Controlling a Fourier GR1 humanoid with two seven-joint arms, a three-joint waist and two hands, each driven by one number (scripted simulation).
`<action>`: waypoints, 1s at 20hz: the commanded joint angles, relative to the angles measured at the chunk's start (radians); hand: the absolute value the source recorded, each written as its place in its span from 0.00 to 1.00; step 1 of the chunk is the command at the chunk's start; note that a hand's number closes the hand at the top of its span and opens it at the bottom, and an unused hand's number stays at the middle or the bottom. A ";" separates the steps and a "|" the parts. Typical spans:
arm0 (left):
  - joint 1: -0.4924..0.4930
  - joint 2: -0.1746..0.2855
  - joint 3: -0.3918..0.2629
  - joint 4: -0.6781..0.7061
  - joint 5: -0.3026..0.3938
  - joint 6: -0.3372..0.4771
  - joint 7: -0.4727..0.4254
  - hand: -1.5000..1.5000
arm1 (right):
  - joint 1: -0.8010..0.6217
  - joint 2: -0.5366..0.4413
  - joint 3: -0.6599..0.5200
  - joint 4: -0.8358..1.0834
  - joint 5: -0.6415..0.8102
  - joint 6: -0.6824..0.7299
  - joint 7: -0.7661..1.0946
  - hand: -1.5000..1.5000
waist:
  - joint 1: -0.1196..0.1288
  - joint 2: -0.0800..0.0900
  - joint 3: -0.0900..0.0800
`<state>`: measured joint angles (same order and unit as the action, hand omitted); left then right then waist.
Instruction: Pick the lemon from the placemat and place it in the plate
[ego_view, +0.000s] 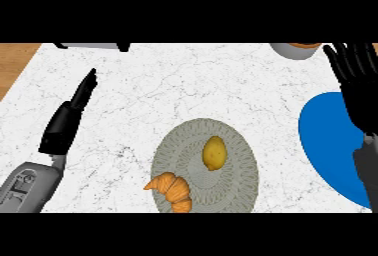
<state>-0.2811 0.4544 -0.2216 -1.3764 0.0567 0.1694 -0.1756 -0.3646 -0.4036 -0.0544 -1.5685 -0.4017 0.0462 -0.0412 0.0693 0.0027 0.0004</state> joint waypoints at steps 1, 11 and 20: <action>0.089 -0.022 0.029 0.018 0.021 0.005 0.020 0.50 | -0.060 0.021 0.030 0.006 0.062 -0.060 0.047 1.00 | -0.056 -0.003 -0.001; 0.258 -0.201 0.015 0.091 0.237 -0.014 0.246 0.50 | 0.189 0.030 -0.025 -0.013 0.530 -0.648 0.103 0.00 | -0.094 -0.012 -0.004; 0.277 -0.204 0.024 0.047 0.228 -0.006 0.286 0.50 | 0.522 0.145 0.268 -0.453 0.878 -0.752 0.292 0.00 | -0.086 -0.009 -0.003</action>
<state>-0.0557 0.2573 -0.1897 -1.3362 0.2739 0.1757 0.0804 0.0415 -0.2537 0.1309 -1.8595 0.3374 -0.6937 0.1170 -0.0206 -0.0106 0.0019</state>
